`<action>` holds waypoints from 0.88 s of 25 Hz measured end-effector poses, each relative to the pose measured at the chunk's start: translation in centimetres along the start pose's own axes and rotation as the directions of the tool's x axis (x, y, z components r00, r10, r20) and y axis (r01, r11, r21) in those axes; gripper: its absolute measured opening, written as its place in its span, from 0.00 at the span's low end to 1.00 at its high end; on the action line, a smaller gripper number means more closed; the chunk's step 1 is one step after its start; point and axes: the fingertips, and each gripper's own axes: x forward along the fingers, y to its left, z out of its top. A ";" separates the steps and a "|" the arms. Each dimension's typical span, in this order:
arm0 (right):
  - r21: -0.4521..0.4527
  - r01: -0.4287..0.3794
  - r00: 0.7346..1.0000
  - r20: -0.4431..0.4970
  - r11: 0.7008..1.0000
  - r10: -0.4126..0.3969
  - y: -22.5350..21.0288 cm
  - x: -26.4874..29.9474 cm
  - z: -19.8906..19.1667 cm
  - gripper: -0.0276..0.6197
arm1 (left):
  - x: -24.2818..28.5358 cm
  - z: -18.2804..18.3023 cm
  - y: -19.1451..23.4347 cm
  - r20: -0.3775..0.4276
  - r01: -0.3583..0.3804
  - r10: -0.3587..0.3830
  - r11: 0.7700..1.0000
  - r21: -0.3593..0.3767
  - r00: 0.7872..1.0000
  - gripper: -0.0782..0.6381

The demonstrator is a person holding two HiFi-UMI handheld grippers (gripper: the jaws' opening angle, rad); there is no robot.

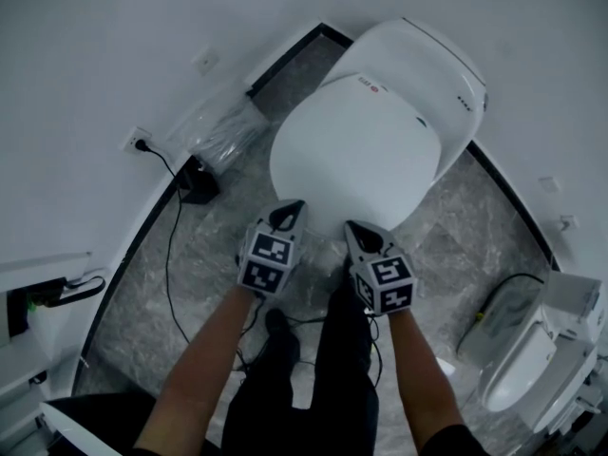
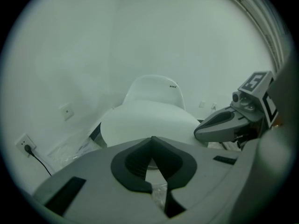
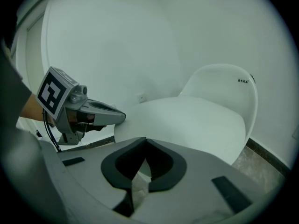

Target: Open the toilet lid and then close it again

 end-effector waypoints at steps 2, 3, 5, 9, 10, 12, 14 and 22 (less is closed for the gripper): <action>0.007 0.007 1.000 -0.015 1.000 -0.007 0.0 0.6 -0.9 0.06 | 0.5 -1.1 0.1 -0.010 0.005 -0.005 1.000 0.001 1.000 0.12; 0.013 0.010 1.000 -0.022 1.000 -0.010 0.0 0.9 -1.4 0.06 | 0.8 -1.7 0.2 -0.014 0.008 -0.008 1.000 0.003 1.000 0.12; 0.023 0.015 0.999 -0.029 1.000 -0.014 0.1 1.6 -2.3 0.06 | 1.4 -2.9 0.4 -0.022 0.015 -0.015 1.000 0.009 1.000 0.12; 0.042 0.034 0.999 -0.030 0.999 -0.032 -0.1 2.7 -3.9 0.06 | 2.6 -4.9 0.4 -0.035 0.022 -0.021 0.999 0.023 0.999 0.12; 0.046 0.039 0.999 -0.028 0.998 -0.038 -0.1 2.9 -4.2 0.06 | 2.8 -5.2 0.5 -0.037 0.023 -0.023 0.999 0.024 0.999 0.12; 0.052 0.049 0.999 -0.026 0.997 -0.047 -0.2 3.4 -4.6 0.06 | 3.3 -5.9 0.7 -0.038 0.026 -0.025 0.999 0.023 0.999 0.12; 0.054 0.057 0.998 -0.027 0.997 -0.056 -0.2 3.9 -5.0 0.06 | 3.7 -6.4 0.8 -0.041 0.027 -0.026 0.999 0.024 0.999 0.12; 0.045 0.097 0.994 -0.048 0.994 -0.095 -0.7 5.3 -6.7 0.06 | 4.8 -8.4 1.2 -0.043 0.047 -0.046 0.998 0.036 0.998 0.12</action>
